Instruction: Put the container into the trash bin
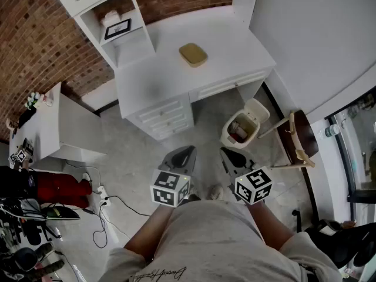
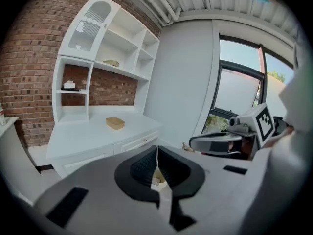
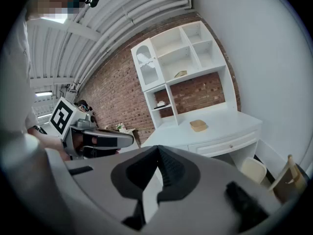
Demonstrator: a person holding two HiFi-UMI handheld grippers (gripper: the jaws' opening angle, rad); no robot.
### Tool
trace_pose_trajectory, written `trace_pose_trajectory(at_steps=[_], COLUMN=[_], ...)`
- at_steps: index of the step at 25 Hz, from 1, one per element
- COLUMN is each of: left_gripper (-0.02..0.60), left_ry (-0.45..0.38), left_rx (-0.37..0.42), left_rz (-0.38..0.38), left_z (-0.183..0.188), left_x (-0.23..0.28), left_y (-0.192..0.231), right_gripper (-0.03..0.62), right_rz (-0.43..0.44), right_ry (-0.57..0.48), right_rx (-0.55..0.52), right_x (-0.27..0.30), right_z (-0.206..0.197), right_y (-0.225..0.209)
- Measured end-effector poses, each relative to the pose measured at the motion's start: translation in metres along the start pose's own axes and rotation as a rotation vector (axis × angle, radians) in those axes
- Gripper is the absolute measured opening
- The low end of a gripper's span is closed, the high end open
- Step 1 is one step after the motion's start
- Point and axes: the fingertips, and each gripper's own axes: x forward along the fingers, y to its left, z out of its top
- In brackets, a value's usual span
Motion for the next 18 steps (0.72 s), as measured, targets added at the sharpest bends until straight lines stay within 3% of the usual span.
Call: trace_pose_trajectory(at_steps=[11,18], left_gripper=[0.018,0.018], left_ry=[0.019,0.013], left_rx=[0.018,0.022], left_rz=[-0.003,-0.015], left_z=[0.000,-0.002], left_x=[0.002,-0.002], left_y=[0.019,0.036], right_gripper=[0.028,0.029], right_rz=[0.000,-0.064], right_ry=[0.037,0.006], right_rx=[-0.005,0.038], right_x=[0.019,0.027], right_z=[0.004,0.007], right_y=[-0.002,-0.005])
